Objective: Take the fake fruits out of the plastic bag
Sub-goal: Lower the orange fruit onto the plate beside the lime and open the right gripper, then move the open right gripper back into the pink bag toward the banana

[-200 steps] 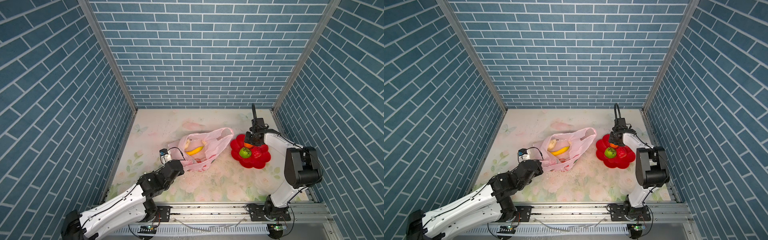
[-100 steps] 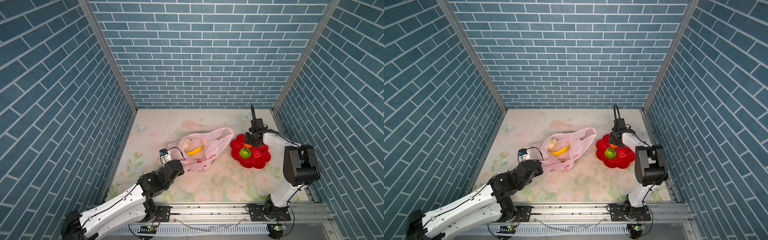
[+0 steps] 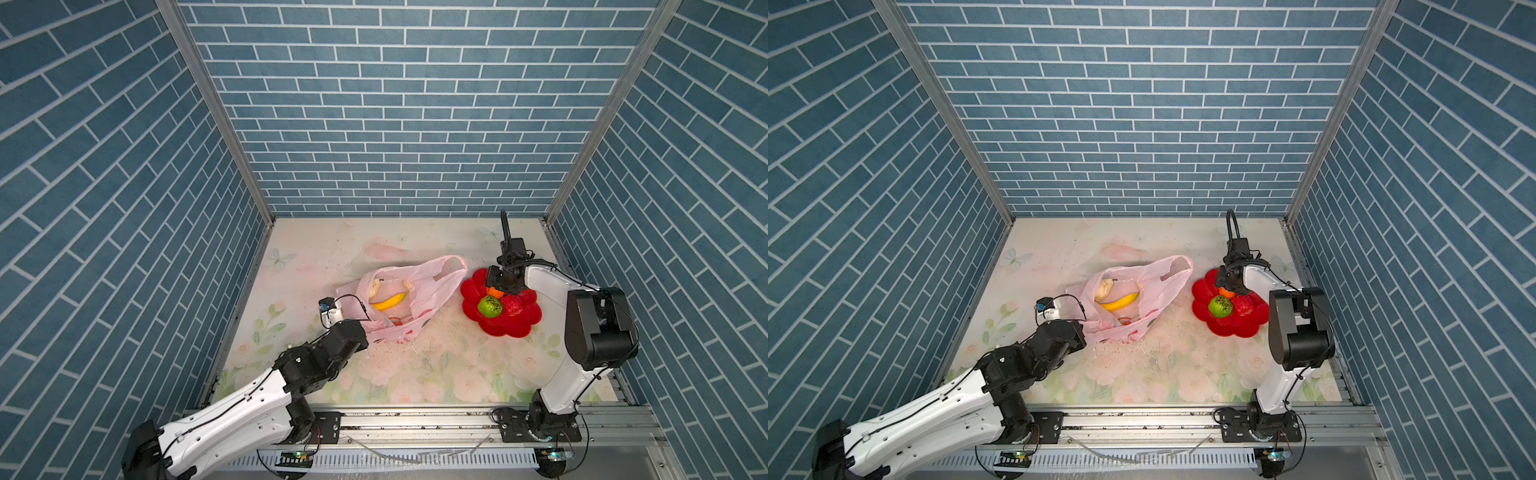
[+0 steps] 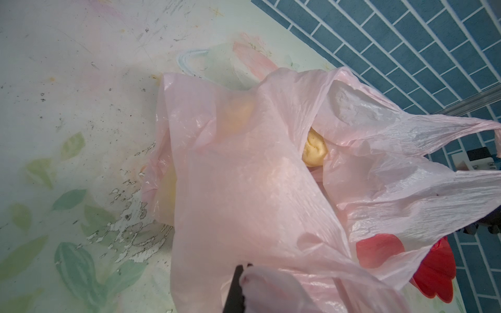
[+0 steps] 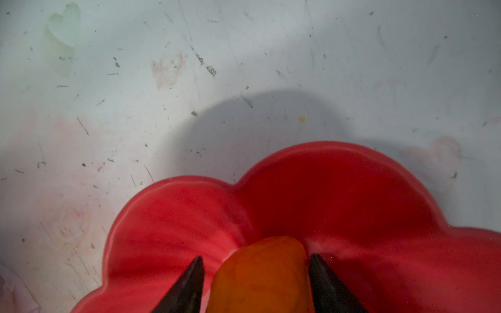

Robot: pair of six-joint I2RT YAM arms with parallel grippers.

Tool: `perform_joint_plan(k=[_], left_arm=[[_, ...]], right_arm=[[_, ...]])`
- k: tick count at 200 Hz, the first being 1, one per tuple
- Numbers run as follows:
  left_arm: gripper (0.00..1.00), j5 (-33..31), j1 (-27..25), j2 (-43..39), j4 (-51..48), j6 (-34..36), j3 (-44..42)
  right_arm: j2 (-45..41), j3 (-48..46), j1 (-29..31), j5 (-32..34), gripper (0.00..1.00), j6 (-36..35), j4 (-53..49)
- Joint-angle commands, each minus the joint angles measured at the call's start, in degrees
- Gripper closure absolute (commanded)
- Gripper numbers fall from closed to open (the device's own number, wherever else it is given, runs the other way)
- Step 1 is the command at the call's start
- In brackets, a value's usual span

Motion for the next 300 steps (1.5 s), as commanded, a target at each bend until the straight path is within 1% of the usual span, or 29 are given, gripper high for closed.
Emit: perform_joint_plan(k=[1, 21, 54, 86, 109, 150, 154, 166, 192, 206, 227, 248, 256, 272, 300], left_arm=[[1.00, -0.14, -0.05, -0.86, -0.96, -0.17, -0.36], [1.00, -0.29, -0.01, -1.35, -1.21, -0.28, -0.63], [1.00, -0.56, -0.04, -2.58, -1.66, -0.44, -0.90], [1.00, -0.72, -0.05, -3.97, -1.41, -1.12, -2.16], [1.00, -0.39, -0.04, -5.12, -1.31, -1.40, -3.17], [1.00, -0.13, -0.05, -6.60, -1.47, -1.88, -5.34], [1.00, -0.25, 0.00, -8.24, -1.61, -1.93, -5.43], [1.00, -0.60, -0.04, -9.06, -1.98, -1.76, -5.70], [1.00, -1.37, -0.05, -10.44, -1.56, -1.41, -6.94], [1.00, -1.43, -0.01, -10.57, 0.23, -1.37, -7.84], [1.00, -1.27, 0.00, -8.98, 2.89, -0.50, -8.36], [1.00, 0.38, -0.04, -7.30, 5.85, -0.28, -8.88], [1.00, 1.46, -0.09, -4.99, 7.56, -0.42, -9.42], [1.00, 3.00, -0.22, -3.14, 9.63, -0.76, -9.95], [1.00, 3.63, -0.57, -1.97, 10.27, -2.00, -10.90]], right_arm=[[0.79, 1.47, -0.15, 0.43, 0.34, -0.18, -0.72], [0.41, 2.09, -0.15, 0.76, 0.30, -0.36, -1.18], [-1.39, 3.33, -0.09, 1.39, 0.29, -0.80, -2.94], [-5.03, 3.08, 0.51, 1.22, 0.29, -0.27, -4.53], [-9.36, 2.25, 2.81, 3.81, 0.30, -0.18, -5.93], [-17.05, 4.38, 11.44, 9.18, 0.30, 0.81, -12.49], [-17.72, 4.61, 12.26, 9.69, 0.30, 1.20, -13.22], [-20.28, 4.92, 15.18, 10.72, 0.31, 2.33, -14.57], [-26.76, 3.77, 21.52, 11.77, 0.35, 6.50, -14.71], [-28.84, 4.07, 25.12, 12.31, 0.38, 8.78, -15.66], [-30.76, 4.74, 31.38, 14.02, 0.39, 11.52, -15.51], [-29.39, 5.97, 36.59, 14.21, 0.40, 14.26, -14.81], [-28.09, 6.62, 38.53, 14.14, 0.41, 15.03, -14.30], [-24.49, 7.78, 42.34, 13.99, 0.41, 16.37, -12.54], [-16.34, 9.93, 46.50, 10.38, 0.43, 17.79, -7.25]])
